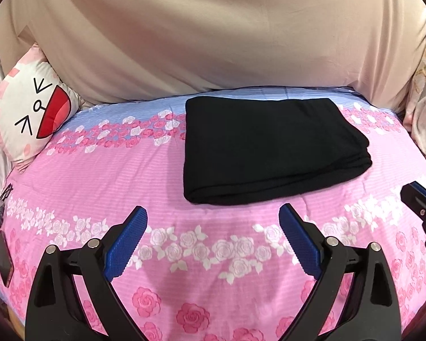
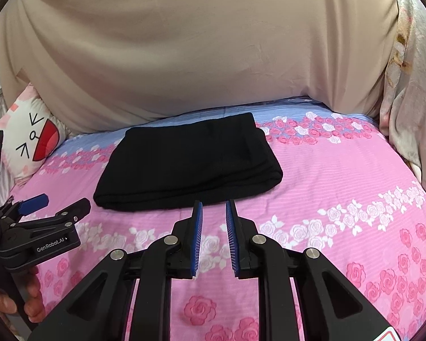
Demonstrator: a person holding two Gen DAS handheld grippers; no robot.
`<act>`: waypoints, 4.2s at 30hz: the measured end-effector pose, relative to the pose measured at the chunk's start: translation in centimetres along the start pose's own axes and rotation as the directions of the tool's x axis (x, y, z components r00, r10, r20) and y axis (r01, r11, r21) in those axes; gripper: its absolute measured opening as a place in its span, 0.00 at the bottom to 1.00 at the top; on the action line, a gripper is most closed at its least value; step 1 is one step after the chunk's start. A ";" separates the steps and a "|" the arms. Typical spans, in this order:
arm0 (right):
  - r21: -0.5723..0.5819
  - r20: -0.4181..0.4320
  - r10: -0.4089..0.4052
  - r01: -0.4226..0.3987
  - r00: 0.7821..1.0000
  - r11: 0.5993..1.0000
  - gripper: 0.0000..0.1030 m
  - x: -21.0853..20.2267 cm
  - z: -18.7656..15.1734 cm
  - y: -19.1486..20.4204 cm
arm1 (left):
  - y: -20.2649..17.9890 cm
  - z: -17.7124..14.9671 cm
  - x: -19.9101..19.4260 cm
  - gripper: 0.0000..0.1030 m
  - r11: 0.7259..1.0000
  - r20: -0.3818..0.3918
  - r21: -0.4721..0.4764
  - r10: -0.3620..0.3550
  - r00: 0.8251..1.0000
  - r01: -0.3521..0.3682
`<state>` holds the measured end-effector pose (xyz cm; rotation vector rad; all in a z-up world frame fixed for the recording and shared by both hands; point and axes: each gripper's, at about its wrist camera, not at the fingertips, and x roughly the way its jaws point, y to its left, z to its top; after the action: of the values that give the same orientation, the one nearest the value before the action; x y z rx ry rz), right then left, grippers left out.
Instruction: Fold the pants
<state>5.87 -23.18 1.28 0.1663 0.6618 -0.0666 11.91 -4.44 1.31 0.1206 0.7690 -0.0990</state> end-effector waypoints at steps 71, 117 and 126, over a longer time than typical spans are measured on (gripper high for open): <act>0.077 -0.076 0.126 -0.120 0.989 0.990 0.18 8.1 7.0 -4.5 | 0.4 6.5 3.8 0.67 0.994 0.026 -0.076 -0.071 0.997 0.073; -0.011 0.005 -0.146 0.146 0.989 0.989 0.71 1.4 0.5 -1.6 | -4.1 0.4 1.1 0.95 0.999 -0.033 0.025 -0.026 0.999 0.027; -0.002 0.016 -0.136 0.136 0.991 0.991 0.71 -0.1 0.0 -1.0 | -3.7 -0.6 -0.4 0.95 1.000 -0.030 0.015 -0.025 0.999 0.025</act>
<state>5.67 -24.12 1.19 0.1172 0.6569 -0.1979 10.69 -8.03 0.86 0.1276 0.7996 -0.1272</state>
